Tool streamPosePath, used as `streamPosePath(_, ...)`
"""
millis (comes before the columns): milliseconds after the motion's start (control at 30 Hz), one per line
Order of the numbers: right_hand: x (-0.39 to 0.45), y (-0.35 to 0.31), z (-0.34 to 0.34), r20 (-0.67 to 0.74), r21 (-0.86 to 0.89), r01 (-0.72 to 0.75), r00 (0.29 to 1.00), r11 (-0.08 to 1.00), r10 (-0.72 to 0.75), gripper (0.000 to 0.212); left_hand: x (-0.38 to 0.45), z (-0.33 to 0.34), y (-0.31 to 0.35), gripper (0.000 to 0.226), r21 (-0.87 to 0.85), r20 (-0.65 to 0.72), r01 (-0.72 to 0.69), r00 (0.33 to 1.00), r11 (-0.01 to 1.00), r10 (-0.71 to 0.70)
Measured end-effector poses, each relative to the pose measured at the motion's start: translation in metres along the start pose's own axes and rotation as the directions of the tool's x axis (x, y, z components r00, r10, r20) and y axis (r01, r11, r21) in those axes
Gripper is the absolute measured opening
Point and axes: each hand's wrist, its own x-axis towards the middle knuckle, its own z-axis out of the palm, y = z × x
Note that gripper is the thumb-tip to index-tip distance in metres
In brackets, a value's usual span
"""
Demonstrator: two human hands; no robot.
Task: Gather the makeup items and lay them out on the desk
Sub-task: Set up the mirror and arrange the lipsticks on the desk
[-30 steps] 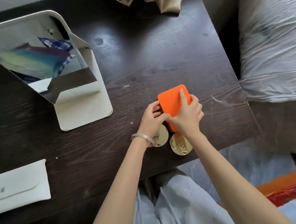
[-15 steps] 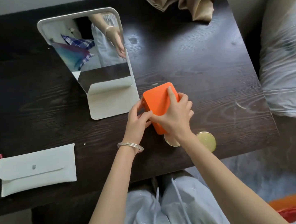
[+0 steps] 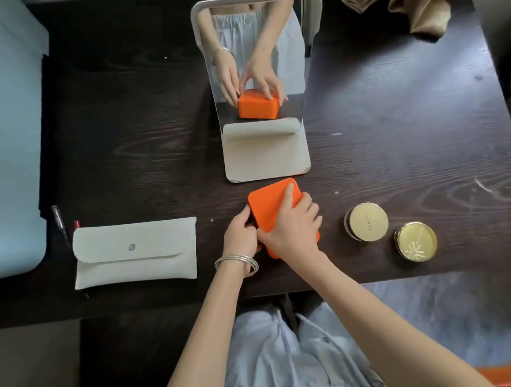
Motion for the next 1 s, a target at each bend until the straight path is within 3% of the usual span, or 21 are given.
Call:
streamPosePath(200, 0.003, -0.016, 0.0, 0.032, -0.313, 0.019, 0.999, 0.949, -0.01, 0.089, 0.005, 0.004, 0.007, 0.047, 0.036, 0.038, 0.08, 0.996, 0.996, -0.081)
streamPosePath(400, 0.004, -0.012, -0.005, 0.03, -0.305, 0.061, 0.998, 0.951, -0.055, 0.088, 0.006, 0.009, 0.014, 0.043, 0.095, -0.068, 0.093, 0.994, 0.991, -0.087)
streamPosePath(533, 0.004, -0.005, -0.012, 0.021, -0.124, 0.055, 0.998, 0.991, -0.052, 0.099, 0.008, 0.009, 0.025, 0.041, 0.191, -0.073, 0.107, 0.993, 0.976, -0.095)
streamPosePath(600, 0.005, 0.003, -0.019, 0.042, -0.009, 0.074, 0.996, 0.997, -0.074, 0.104, 0.008, 0.006, 0.028, 0.034, 0.15, 0.0, 0.094, 0.995, 0.984, -0.095)
streamPosePath(667, 0.008, 0.017, -0.03, 0.101, 0.218, 0.058, 0.991, 0.974, -0.082, 0.098, 0.008, 0.001, 0.028, 0.042, 0.074, 0.091, 0.122, 0.988, 0.99, -0.128)
streamPosePath(733, 0.011, 0.032, -0.043, 0.212, 0.535, -0.015, 0.97, 0.845, -0.117, 0.079, 0.013, -0.004, 0.026, 0.045, 0.039, 0.112, 0.11, 0.987, 0.993, -0.114)
streamPosePath(800, 0.012, 0.047, -0.051, 0.302, 0.757, -0.099, 0.93, 0.646, -0.21, 0.044, 0.017, -0.006, 0.025, 0.045, 0.069, 0.044, 0.059, 0.997, 0.996, -0.063)
streamPosePath(833, 0.014, 0.053, -0.053, 0.309, 0.803, -0.129, 0.925, 0.582, -0.222, 0.029, 0.019, -0.007, 0.024, 0.043, 0.114, 0.016, 0.029, 0.999, 0.993, -0.031)
streamPosePath(900, 0.019, 0.061, -0.055, 0.294, 0.821, -0.189, 0.949, 0.539, -0.114, 0.016, 0.021, -0.007, 0.021, 0.03, 0.216, 0.008, -0.043, 0.999, 0.975, 0.043)
streamPosePath(1000, 0.034, 0.075, -0.053, 0.186, 0.755, -0.183, 0.981, 0.63, 0.061, 0.015, 0.023, -0.003, 0.016, 0.033, 0.397, -0.025, -0.11, 0.991, 0.911, 0.131)
